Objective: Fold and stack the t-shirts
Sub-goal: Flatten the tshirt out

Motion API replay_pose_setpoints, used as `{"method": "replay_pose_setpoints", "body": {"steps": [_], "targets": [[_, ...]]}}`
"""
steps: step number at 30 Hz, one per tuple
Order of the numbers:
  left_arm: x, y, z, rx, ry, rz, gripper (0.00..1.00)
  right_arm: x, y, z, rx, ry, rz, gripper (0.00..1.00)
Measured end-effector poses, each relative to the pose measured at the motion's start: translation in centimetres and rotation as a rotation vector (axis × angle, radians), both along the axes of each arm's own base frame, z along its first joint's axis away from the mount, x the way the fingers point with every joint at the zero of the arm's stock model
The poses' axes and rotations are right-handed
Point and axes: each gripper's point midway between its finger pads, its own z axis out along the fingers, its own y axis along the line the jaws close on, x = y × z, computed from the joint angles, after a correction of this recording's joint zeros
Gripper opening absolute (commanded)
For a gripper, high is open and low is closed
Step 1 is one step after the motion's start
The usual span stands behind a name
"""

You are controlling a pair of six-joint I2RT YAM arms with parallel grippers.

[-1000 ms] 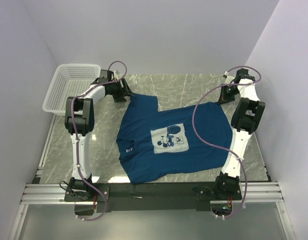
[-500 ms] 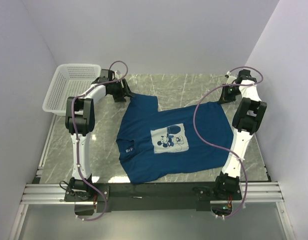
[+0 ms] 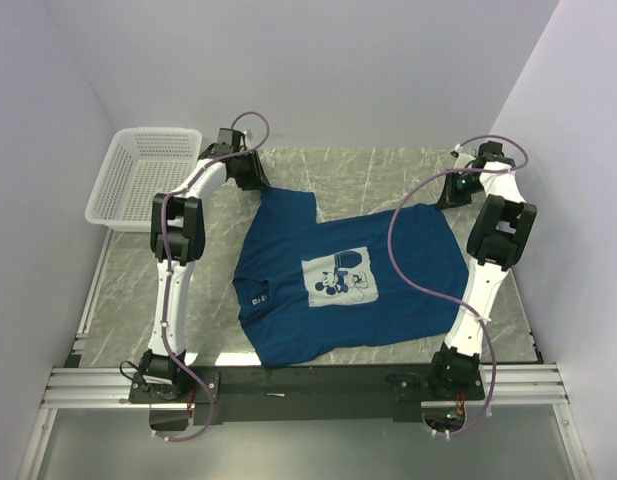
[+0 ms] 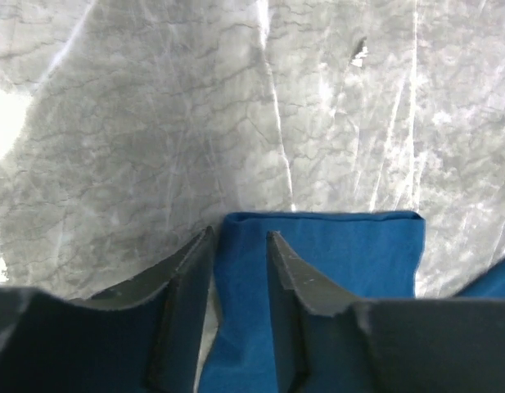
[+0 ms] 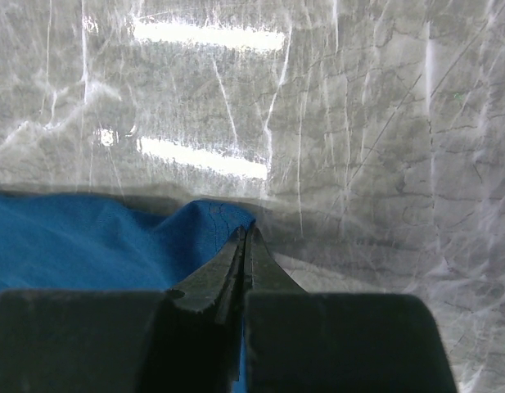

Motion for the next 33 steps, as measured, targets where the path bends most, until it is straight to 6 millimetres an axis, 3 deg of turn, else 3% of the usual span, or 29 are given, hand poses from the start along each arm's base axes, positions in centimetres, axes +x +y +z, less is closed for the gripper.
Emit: {"method": "replay_pose_setpoints", "body": {"steps": [7, 15, 19, 28, 31, 33], "targets": [[0.3, 0.2, -0.5, 0.057, -0.014, 0.006, 0.18, 0.0, 0.1, 0.0, 0.006, -0.002, 0.003, 0.00], [0.3, -0.4, -0.5, 0.065, -0.036, -0.030, 0.14, -0.2, 0.3, 0.1, 0.013, 0.001, 0.004, 0.00], [0.1, -0.9, -0.5, 0.054, -0.036, -0.052, 0.00, -0.2, 0.3, 0.1, 0.013, 0.001, 0.004, 0.00], [-0.4, -1.4, -0.2, 0.031, -0.068, -0.086, 0.00, -0.5, 0.5, 0.2, 0.019, 0.001, 0.007, 0.00], [-1.7, -1.0, 0.3, 0.043, -0.067, -0.077, 0.00, -1.5, 1.2, 0.3, 0.046, 0.015, 0.017, 0.00], [-2.4, -0.6, 1.7, 0.051, -0.093, -0.062, 0.00, -2.8, 1.9, 0.7, 0.068, 0.026, 0.026, 0.00]]}}
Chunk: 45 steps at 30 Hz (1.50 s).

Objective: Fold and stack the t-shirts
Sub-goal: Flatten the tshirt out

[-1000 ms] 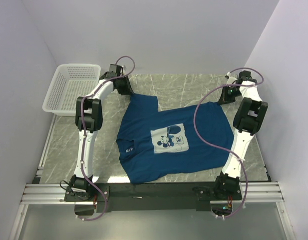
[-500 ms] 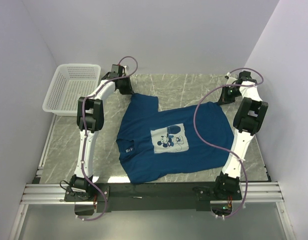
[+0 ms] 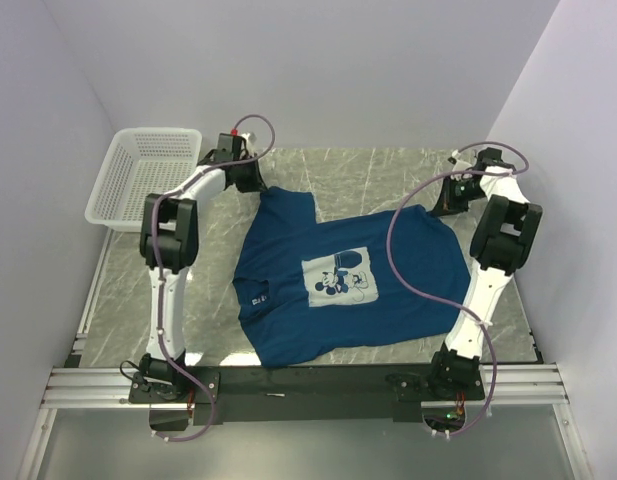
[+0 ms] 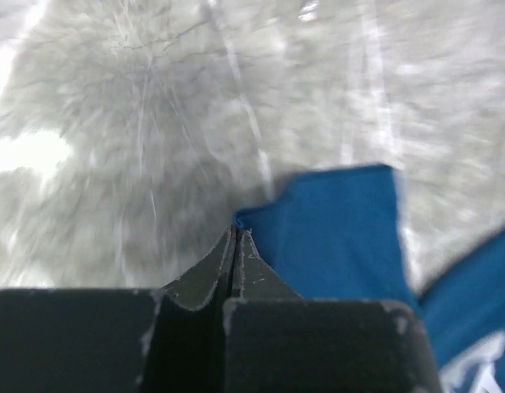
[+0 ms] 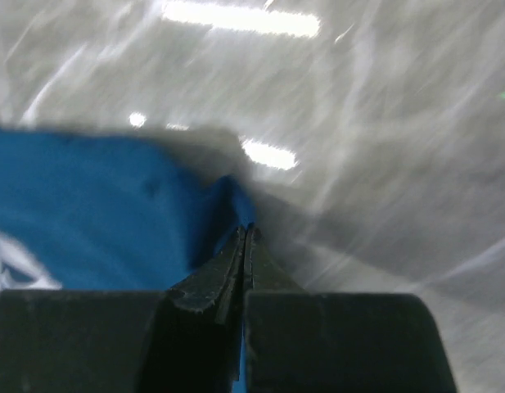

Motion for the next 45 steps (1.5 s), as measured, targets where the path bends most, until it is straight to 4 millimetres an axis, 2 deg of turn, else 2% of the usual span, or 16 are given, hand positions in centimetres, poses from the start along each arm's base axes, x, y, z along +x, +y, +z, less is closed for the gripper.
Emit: {"method": "replay_pose_setpoints", "body": {"steps": [3, 6, 10, 13, 15, 19, 21, 23, 25, 27, 30, 34, 37, 39, 42, 45], "targets": [[-0.9, 0.6, 3.8, 0.000, -0.081, 0.021, 0.00, -2.2, 1.5, 1.5, 0.023, -0.010, 0.020, 0.00], [-2.0, 1.3, 9.7, -0.014, -0.212, 0.042, 0.00, -4.6, 3.1, 4.1, 0.017, -0.068, 0.050, 0.00], [-4.3, 2.1, 18.2, -0.049, -0.407, 0.059, 0.00, -7.7, 5.9, 9.1, -0.022, -0.199, 0.118, 0.00], [-6.4, 2.6, 22.3, -0.072, -0.495, 0.067, 0.00, -9.3, 7.5, 13.5, -0.051, -0.323, 0.160, 0.00], [-7.9, 2.8, 24.6, -0.094, -0.538, 0.074, 0.00, -10.0, 7.7, 16.9, -0.080, -0.416, 0.167, 0.00], [-10.8, 3.6, 29.3, -0.126, -0.623, 0.098, 0.00, -11.5, 7.7, 24.8, -0.138, -0.593, 0.165, 0.00], [-12.3, 4.1, 32.4, -0.148, -0.685, 0.114, 0.00, -11.9, 7.8, 29.5, -0.174, -0.697, 0.163, 0.00], [-14.2, 4.8, 35.8, -0.165, -0.749, 0.139, 0.00, -12.5, 7.8, 35.3, -0.214, -0.823, 0.159, 0.00], [-16.3, 5.7, 40.3, -0.186, -0.831, 0.168, 0.00, -13.7, 7.8, 40.8, -0.251, -0.942, 0.145, 0.00], [-19.1, 6.9, 46.1, -0.214, -0.948, 0.204, 0.00, -15.5, 7.7, 46.1, -0.292, -1.062, 0.119, 0.00], [-25.0, 8.9, 55.5, -0.279, -1.152, 0.251, 0.00, -19.0, 7.7, 52.9, -0.339, -1.225, 0.060, 0.00], [-34.1, 11.0, 64.7, -0.386, -1.391, 0.274, 0.00, -24.7, 8.5, 59.4, -0.374, -1.421, -0.025, 0.00], [-40.5, 12.3, 69.0, -0.459, -1.534, 0.272, 0.00, -28.5, 9.2, 62.4, -0.378, -1.532, -0.097, 0.00], [-43.6, 13.0, 70.5, -0.496, -1.599, 0.272, 0.00, -31.3, 10.0, 64.2, -0.381, -1.615, -0.128, 0.00], [-45.6, 13.5, 71.5, -0.520, -1.642, 0.279, 0.00, -34.6, 10.8, 66.6, -0.390, -1.726, -0.162, 0.00], [-44.9, 13.6, 71.1, -0.515, -1.627, 0.291, 0.00, -35.9, 10.9, 67.8, -0.399, -1.782, -0.197, 0.00]]}}
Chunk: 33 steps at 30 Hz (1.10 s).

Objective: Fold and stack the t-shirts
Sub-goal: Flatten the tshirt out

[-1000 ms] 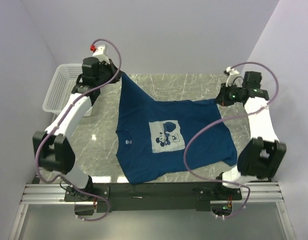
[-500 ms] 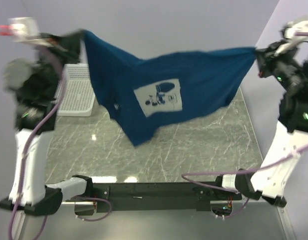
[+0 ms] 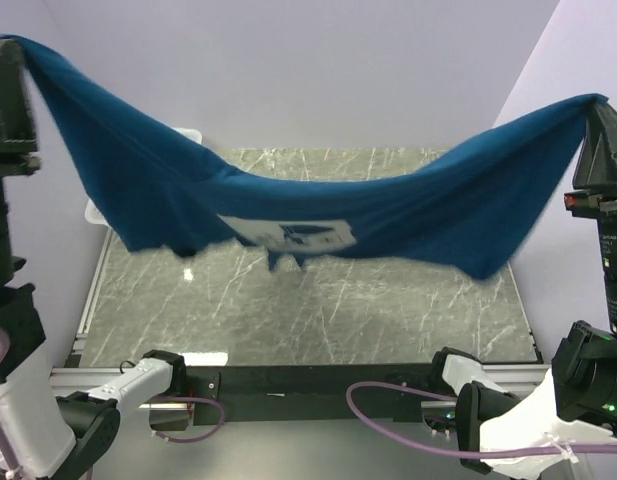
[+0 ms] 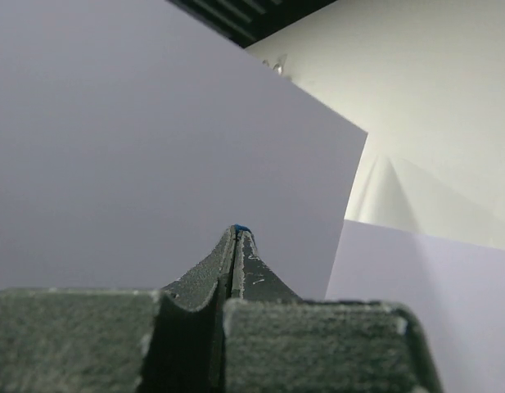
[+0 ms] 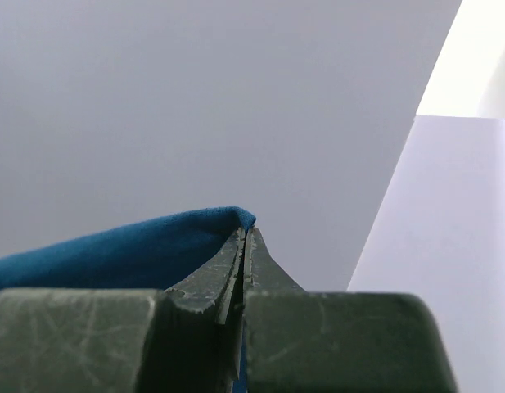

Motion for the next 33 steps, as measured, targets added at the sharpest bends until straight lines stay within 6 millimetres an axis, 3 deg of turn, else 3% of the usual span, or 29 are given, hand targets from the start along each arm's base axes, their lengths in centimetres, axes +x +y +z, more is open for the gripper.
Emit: {"method": "replay_pose_setpoints", "body": {"steps": [4, 7, 9, 13, 15, 18, 19, 21, 23, 25, 26, 28, 30, 31, 33], "targets": [[3.4, -0.6, -2.1, 0.013, 0.083, 0.004, 0.00, 1.3, -0.7, -0.6, 0.018, 0.019, -0.005, 0.00], [7.0, -1.3, -4.6, 0.032, 0.171, 0.006, 0.00, 4.7, -1.2, -4.4, 0.012, 0.132, 0.024, 0.00], [9.9, -1.9, -7.0, 0.046, 0.241, 0.006, 0.00, 8.1, -1.1, -9.7, -0.010, 0.270, 0.098, 0.00], [17.7, -4.0, -14.0, 0.085, 0.423, -0.024, 0.00, 14.4, -0.3, -23.4, 0.039, 0.631, 0.283, 0.00], [22.5, -5.7, -18.5, 0.113, 0.547, -0.067, 0.00, 16.5, 0.5, -29.6, 0.056, 0.799, 0.340, 0.00], [29.0, -7.9, -24.8, 0.146, 0.721, -0.120, 0.00, 17.9, 0.4, -36.4, 0.107, 0.997, 0.326, 0.00], [30.5, -8.2, -26.8, 0.150, 0.787, -0.124, 0.00, 17.9, 0.1, -36.7, 0.120, 1.010, 0.303, 0.00], [32.4, -8.5, -28.4, 0.146, 0.864, -0.129, 0.00, 18.0, -1.0, -34.4, 0.140, 0.967, 0.245, 0.00], [32.6, -8.6, -25.9, 0.118, 0.846, -0.146, 0.00, 18.0, -1.7, -28.2, 0.137, 0.828, 0.210, 0.00], [31.1, -8.6, -21.0, 0.078, 0.741, -0.172, 0.00, 17.0, -1.7, -20.4, 0.128, 0.602, 0.207, 0.00], [28.8, -8.3, -16.6, 0.052, 0.632, -0.196, 0.00, 16.3, -1.9, -18.7, 0.129, 0.547, 0.200, 0.00], [23.2, -7.4, -10.2, 0.021, 0.444, -0.221, 0.00, 13.6, -0.4, -15.2, 0.117, 0.429, 0.259, 0.00], [17.4, -6.3, -6.3, 0.004, 0.303, -0.229, 0.00, 10.8, 3.3, -14.7, 0.072, 0.411, 0.411, 0.00], [14.6, -5.7, -4.9, -0.002, 0.241, -0.231, 0.00, 9.4, 5.3, -15.2, 0.035, 0.422, 0.500, 0.00], [9.5, -4.8, -2.4, -0.011, 0.126, -0.234, 0.00, 8.0, 7.6, -17.0, -0.009, 0.439, 0.595, 0.00]]}}
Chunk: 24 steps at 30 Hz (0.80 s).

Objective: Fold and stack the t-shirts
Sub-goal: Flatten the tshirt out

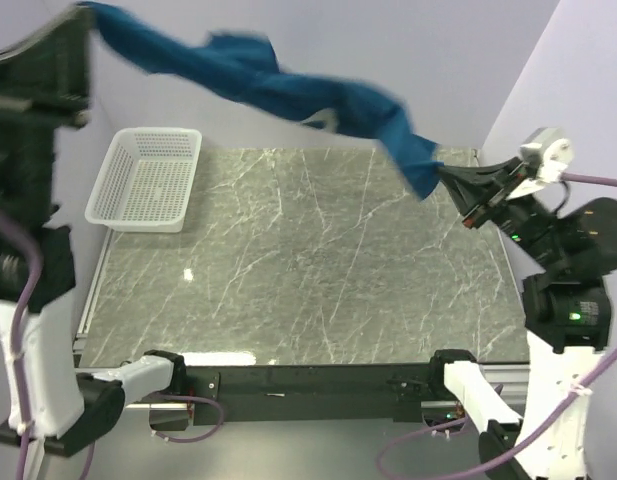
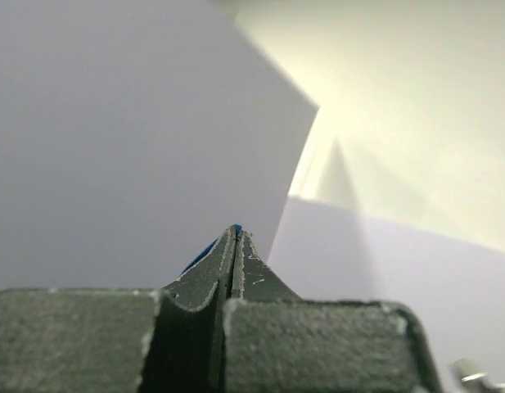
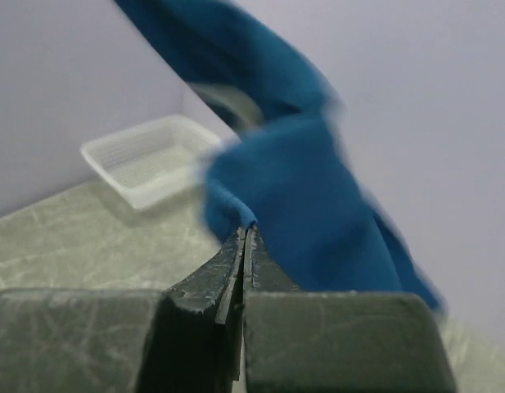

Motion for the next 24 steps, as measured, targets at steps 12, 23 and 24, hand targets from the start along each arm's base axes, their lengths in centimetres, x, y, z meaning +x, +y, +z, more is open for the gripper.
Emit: {"method": "replay_pose_setpoints", "body": {"steps": [12, 23, 24], "targets": [[4.0, -0.9, -1.5, 0.011, 0.052, -0.006, 0.00, 3.7, -4.5, -4.2, 0.068, 0.174, -0.224, 0.00], [14.4, -4.3, -12.5, 0.106, 0.399, -0.084, 0.00, 4.3, -7.5, -3.9, 0.119, 0.190, -0.324, 0.00], [14.4, -4.3, -12.5, 0.111, 0.399, -0.078, 0.00, 4.3, -7.4, -4.0, 0.115, 0.192, -0.318, 0.00]]}}
